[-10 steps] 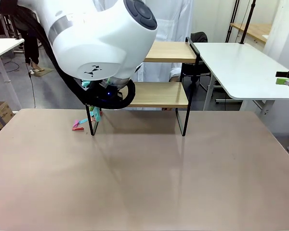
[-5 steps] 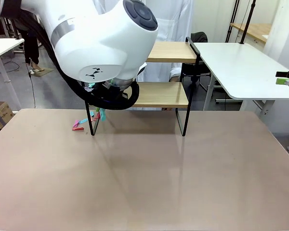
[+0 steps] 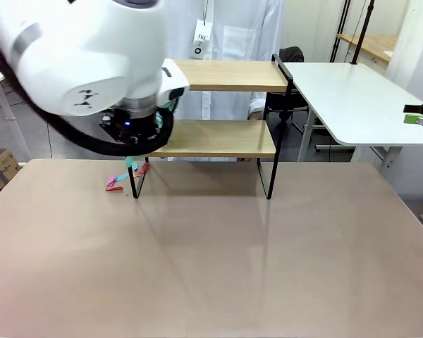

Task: Clean the shelf.
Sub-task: Clean the specific section of the Shelf indicated by the human with the Duster, then hand the Duster back to the human.

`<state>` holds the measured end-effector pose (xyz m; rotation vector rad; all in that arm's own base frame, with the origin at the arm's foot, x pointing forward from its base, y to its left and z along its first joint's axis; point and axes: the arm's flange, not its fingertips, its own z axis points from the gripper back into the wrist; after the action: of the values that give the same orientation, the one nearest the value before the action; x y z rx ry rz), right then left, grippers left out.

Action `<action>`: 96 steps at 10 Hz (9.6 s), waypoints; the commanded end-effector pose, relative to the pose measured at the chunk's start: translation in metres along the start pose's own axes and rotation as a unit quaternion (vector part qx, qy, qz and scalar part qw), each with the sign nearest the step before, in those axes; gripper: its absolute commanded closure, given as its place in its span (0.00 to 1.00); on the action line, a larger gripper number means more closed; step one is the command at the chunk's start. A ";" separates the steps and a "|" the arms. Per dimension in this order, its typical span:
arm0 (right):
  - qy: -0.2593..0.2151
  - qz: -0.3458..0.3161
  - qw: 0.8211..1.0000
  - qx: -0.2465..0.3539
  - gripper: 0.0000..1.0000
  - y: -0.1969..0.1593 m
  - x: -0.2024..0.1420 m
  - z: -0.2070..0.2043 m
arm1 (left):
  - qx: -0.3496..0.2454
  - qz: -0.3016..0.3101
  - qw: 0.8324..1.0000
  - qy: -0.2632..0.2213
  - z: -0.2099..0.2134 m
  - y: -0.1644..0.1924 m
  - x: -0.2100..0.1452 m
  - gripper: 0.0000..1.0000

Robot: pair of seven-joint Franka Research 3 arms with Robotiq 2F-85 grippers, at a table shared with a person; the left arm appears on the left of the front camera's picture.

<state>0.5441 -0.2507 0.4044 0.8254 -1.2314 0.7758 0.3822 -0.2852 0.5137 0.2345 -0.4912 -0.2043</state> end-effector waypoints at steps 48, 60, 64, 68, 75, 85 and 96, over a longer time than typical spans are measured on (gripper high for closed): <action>0.000 0.000 1.000 0.000 0.00 0.000 0.000 0.000 | -0.060 -0.670 0.705 0.222 0.061 0.191 -0.028 0.87; -0.002 -0.085 0.971 0.223 0.00 0.167 0.059 -0.176 | -0.264 -0.581 0.764 -0.093 0.001 0.144 -0.068 0.87; 0.005 -0.087 0.969 0.233 0.00 0.164 0.054 -0.177 | -0.266 -0.577 0.768 -0.080 -0.003 0.126 -0.068 0.87; 0.011 -0.044 0.973 0.225 0.00 0.176 0.039 -0.192 | -0.266 -0.562 0.778 -0.085 -0.025 0.112 -0.054 0.87; -0.015 0.010 0.974 0.227 0.00 0.184 0.012 -0.246 | -0.311 -0.535 0.758 -0.206 -0.073 0.110 -0.068 0.87; 0.006 -0.013 0.972 0.234 0.00 0.206 -0.002 -0.251 | -0.313 -0.544 0.751 -0.206 -0.078 0.114 -0.068 0.87; 0.036 -0.026 0.964 0.263 0.00 0.242 -0.050 -0.263 | -0.313 -0.544 0.751 -0.206 -0.078 0.114 -0.068 0.87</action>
<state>0.4598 0.0896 0.3489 1.2476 -0.9221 1.0673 0.3775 -0.1468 0.4454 -0.2126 -0.6265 -1.5815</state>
